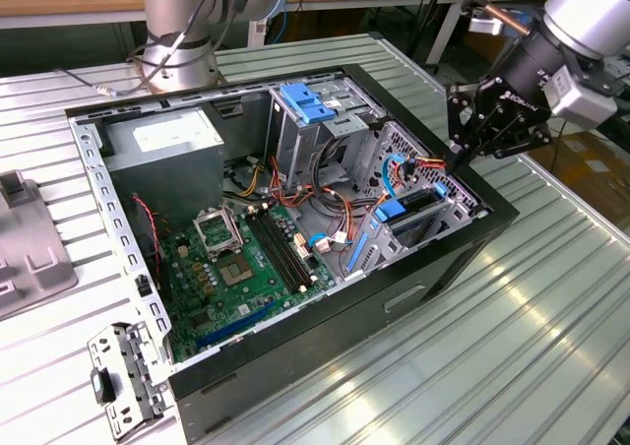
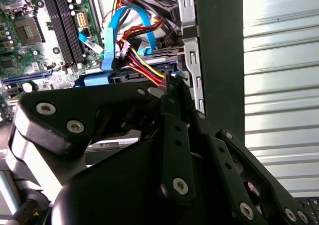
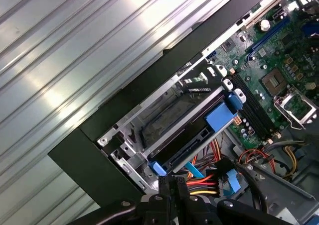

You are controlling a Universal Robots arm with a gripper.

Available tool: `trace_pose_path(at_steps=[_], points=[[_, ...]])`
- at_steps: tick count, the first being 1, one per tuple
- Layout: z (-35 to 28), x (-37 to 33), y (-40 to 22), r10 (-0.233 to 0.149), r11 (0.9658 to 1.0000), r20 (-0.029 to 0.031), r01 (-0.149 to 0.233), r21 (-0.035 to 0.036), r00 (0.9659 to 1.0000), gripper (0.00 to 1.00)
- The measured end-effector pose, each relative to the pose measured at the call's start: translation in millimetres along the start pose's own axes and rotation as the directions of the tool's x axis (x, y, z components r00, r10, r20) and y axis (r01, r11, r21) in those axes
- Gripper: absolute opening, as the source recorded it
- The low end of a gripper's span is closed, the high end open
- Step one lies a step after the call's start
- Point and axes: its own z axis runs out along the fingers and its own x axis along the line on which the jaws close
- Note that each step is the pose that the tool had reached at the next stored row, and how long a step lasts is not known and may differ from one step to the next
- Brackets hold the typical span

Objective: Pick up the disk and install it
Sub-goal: 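Insert the first disk wire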

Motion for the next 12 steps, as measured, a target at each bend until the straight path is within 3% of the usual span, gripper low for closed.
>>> trace_pose_path(at_steps=[12], points=[[3.0, -17.4, 15.6, 0.001, 1.0000, -0.0001, -0.001, 0.0002, 1.0000, 0.17]])
